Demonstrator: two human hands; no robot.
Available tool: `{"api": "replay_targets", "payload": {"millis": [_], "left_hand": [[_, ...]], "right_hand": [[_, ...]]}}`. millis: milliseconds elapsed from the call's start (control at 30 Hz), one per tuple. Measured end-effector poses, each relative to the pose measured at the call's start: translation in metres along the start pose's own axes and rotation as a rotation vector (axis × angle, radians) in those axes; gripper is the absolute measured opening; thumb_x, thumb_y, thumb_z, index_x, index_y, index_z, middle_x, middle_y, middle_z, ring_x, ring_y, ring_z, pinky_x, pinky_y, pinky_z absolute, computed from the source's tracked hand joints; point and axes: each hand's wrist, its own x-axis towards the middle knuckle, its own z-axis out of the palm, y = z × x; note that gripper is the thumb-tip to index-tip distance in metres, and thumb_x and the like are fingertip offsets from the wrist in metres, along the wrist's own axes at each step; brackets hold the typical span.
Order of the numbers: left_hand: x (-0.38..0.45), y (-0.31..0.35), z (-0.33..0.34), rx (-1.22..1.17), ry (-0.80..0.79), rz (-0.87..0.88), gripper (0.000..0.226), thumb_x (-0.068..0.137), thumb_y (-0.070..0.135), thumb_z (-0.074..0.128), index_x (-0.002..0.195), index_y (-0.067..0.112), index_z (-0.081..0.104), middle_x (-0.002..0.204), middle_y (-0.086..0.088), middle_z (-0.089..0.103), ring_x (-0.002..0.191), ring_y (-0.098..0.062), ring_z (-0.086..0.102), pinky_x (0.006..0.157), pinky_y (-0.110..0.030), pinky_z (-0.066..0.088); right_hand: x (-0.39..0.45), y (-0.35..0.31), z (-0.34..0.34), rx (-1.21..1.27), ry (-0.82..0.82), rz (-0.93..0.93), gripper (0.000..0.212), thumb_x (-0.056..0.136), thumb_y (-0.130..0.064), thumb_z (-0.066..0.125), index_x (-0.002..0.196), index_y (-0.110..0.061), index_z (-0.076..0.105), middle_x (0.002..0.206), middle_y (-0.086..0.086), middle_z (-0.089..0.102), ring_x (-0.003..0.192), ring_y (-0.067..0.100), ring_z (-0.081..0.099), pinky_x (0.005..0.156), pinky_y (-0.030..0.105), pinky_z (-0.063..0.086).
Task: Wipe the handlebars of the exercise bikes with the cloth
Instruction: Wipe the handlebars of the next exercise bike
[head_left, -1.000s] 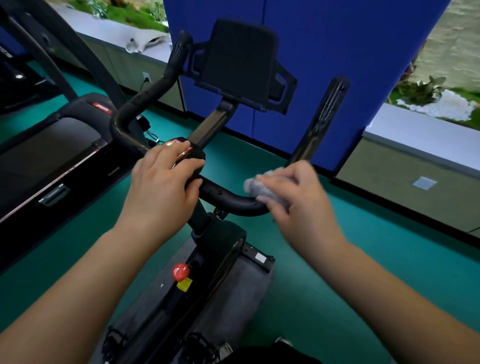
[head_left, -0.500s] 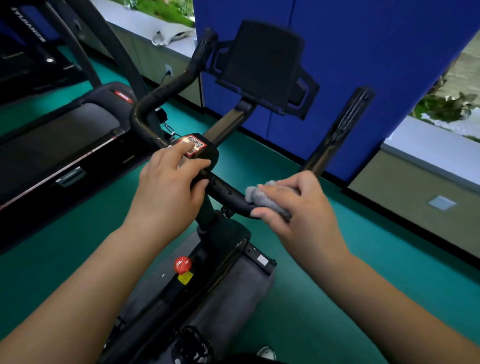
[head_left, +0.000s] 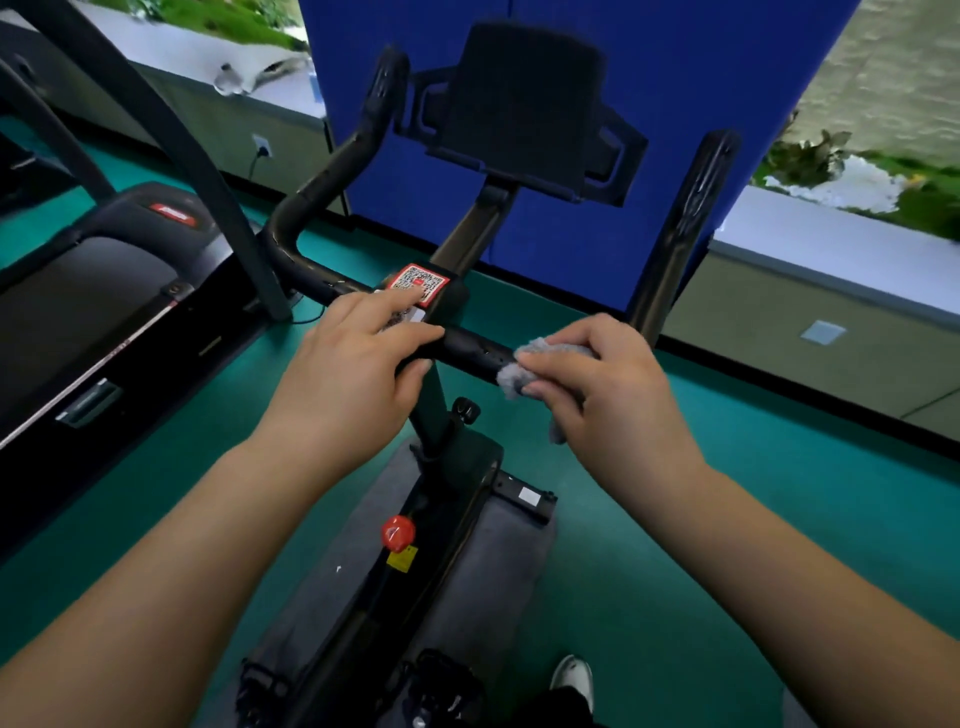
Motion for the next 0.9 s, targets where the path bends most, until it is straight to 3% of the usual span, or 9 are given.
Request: {"api": "replay_targets", "payload": {"millis": [200, 367, 533, 733, 900], "left_hand": [[-0.001, -0.010, -0.005, -0.007, -0.034, 0.093, 0.033, 0.079, 0.017, 0.067, 0.112, 0.017, 0.068, 0.130, -0.006, 0.056, 0.113, -0.035, 0.048, 0.087, -0.049, 0.047], [-0.001, -0.016, -0.004, -0.020, -0.036, 0.133, 0.032, 0.079, 0.017, 0.067, 0.111, 0.017, 0.069, 0.130, -0.007, 0.056, 0.112, -0.035, 0.048, 0.087, -0.051, 0.047], [0.000, -0.020, -0.001, -0.044, -0.019, 0.126, 0.031, 0.080, 0.017, 0.066, 0.111, 0.016, 0.068, 0.128, -0.008, 0.057, 0.114, -0.035, 0.047, 0.090, -0.052, 0.045], [0.002, -0.018, -0.002, -0.080, 0.002, 0.104, 0.034, 0.079, 0.020, 0.053, 0.110, 0.015, 0.068, 0.125, -0.007, 0.059, 0.111, -0.034, 0.049, 0.089, -0.050, 0.047], [0.008, -0.014, -0.006, -0.115, 0.059, 0.072, 0.032, 0.083, 0.011, 0.060, 0.115, 0.013, 0.064, 0.116, -0.005, 0.065, 0.108, -0.029, 0.053, 0.093, -0.038, 0.042]], "right_hand": [[0.035, -0.036, 0.036, -0.011, -0.085, 0.003, 0.021, 0.078, -0.023, 0.065, 0.094, -0.013, 0.075, 0.095, 0.009, 0.062, 0.087, 0.034, 0.055, 0.069, 0.044, 0.051], [0.008, -0.015, 0.009, -0.069, -0.013, 0.056, 0.019, 0.081, -0.019, 0.069, 0.100, -0.020, 0.075, 0.100, 0.002, 0.066, 0.090, 0.030, 0.055, 0.079, 0.043, 0.048], [0.001, -0.020, 0.015, -0.087, 0.006, 0.119, 0.022, 0.083, -0.031, 0.061, 0.096, -0.020, 0.075, 0.109, 0.004, 0.067, 0.098, 0.027, 0.061, 0.087, 0.041, 0.049], [0.044, -0.055, 0.044, -0.010, -0.140, 0.136, 0.015, 0.082, -0.017, 0.064, 0.095, -0.012, 0.071, 0.118, 0.005, 0.062, 0.107, 0.030, 0.057, 0.087, 0.038, 0.047], [0.034, -0.042, 0.026, 0.043, -0.173, 0.119, 0.012, 0.078, -0.011, 0.069, 0.089, -0.014, 0.068, 0.110, 0.003, 0.065, 0.108, 0.023, 0.058, 0.086, 0.040, 0.049]]}}
